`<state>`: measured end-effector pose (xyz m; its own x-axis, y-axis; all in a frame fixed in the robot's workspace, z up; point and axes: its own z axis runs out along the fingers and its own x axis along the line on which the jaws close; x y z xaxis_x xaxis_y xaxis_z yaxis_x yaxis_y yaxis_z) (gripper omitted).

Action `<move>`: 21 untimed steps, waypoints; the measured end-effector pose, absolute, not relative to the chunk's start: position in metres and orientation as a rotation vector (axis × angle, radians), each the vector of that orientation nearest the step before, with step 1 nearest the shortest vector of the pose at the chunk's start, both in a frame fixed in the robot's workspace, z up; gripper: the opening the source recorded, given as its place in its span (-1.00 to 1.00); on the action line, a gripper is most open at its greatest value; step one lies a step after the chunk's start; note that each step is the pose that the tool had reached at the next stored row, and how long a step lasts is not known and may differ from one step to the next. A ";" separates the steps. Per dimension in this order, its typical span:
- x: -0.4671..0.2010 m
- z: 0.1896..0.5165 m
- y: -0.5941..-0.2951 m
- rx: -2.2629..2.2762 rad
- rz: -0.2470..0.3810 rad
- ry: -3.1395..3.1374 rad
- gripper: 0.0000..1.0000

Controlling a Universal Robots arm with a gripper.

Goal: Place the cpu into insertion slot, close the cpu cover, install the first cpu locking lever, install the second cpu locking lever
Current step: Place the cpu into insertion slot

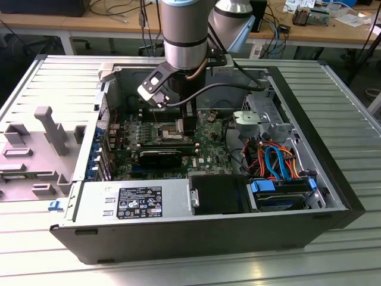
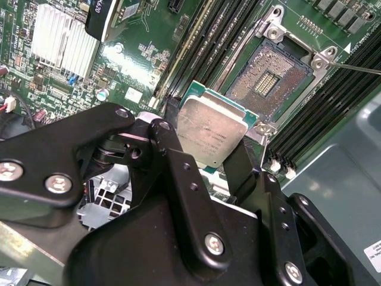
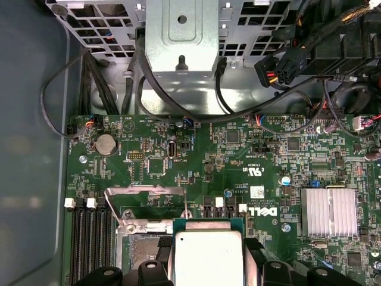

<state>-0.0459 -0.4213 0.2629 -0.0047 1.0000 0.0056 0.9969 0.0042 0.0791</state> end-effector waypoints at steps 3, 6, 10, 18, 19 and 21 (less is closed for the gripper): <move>-0.046 0.263 -0.421 2.179 0.093 2.189 0.09; -0.047 0.263 -0.421 2.179 0.093 2.189 0.09; -0.048 0.262 -0.421 2.179 0.093 2.189 0.09; -0.050 0.262 -0.421 2.179 0.093 2.189 0.09; -0.050 0.262 -0.421 2.179 0.093 2.189 0.09; -0.051 0.262 -0.421 2.179 0.093 2.189 0.09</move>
<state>-0.0509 -0.4213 0.2620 -0.0047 1.0000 0.0057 0.9968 0.0042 0.0793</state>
